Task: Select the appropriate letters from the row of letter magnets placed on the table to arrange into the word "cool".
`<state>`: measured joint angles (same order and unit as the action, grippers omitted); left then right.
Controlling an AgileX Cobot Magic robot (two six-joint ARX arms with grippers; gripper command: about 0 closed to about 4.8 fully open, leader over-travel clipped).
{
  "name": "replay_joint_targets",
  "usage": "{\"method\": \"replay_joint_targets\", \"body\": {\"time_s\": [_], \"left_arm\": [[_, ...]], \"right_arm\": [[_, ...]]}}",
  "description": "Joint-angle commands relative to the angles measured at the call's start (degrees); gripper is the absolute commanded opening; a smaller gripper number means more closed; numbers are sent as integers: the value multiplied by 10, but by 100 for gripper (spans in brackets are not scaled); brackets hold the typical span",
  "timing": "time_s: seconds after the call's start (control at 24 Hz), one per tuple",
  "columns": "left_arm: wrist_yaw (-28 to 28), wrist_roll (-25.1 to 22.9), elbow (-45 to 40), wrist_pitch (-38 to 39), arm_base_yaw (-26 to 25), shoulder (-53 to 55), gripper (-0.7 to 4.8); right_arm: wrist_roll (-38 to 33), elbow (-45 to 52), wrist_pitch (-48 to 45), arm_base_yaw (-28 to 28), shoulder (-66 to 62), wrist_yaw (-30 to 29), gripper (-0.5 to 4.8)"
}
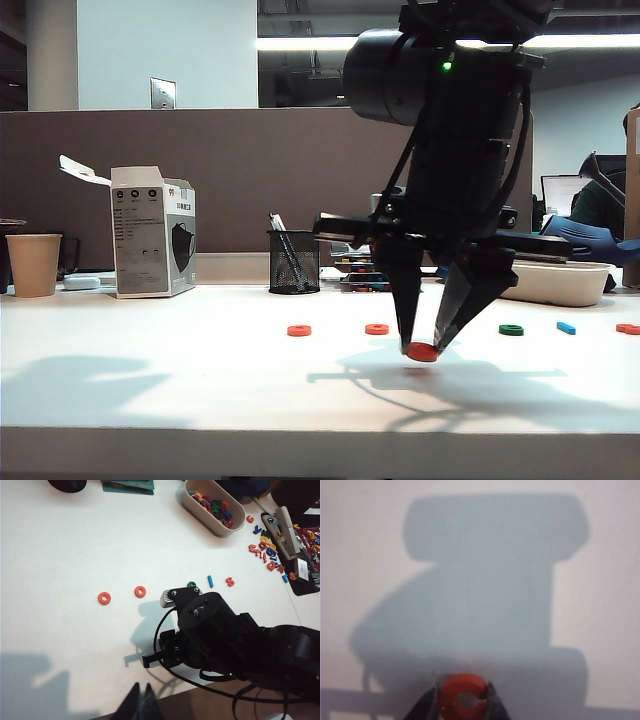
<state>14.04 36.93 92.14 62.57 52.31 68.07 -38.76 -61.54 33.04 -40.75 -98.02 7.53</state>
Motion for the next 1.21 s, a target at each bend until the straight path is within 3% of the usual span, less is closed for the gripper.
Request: {"method": "replay_joint_targets", "body": {"time_s": [0.04, 0.25, 0.5, 0.67, 0.71, 0.75, 0.87, 0.96, 1.08, 1.21], "left_arm": [[2, -3, 2, -5, 1, -1, -4], [2, -3, 2, -5, 1, -1, -4], [2, -3, 2, -5, 1, -1, -4], [2, -3, 2, -5, 1, -1, -4], [2, -3, 2, -5, 1, -1, -4], [2, -3, 2, -5, 1, -1, -4], [2, -3, 2, -5, 1, -1, -4], [2, -3, 2, -5, 1, -1, -4], [2, -3, 2, -5, 1, -1, -4], [2, -3, 2, -5, 1, -2, -4]], "right_arm": [[-2, -2, 0, 0, 1, 3, 96], [-2, -2, 4, 0, 1, 0, 187], [1, -8, 7, 1, 1, 1, 191], [43, -78, 55, 8, 3, 5, 190], [64, -105, 60, 9, 3, 5, 179], [113, -132, 58, 10, 2, 5, -16], [164, -150, 27, 16, 0, -6, -9], [165, -150, 7, 28, -4, -29, -9], [159, -150, -23, 77, -26, -111, -9], [152, -150, -27, 113, -49, -142, -9]]}}
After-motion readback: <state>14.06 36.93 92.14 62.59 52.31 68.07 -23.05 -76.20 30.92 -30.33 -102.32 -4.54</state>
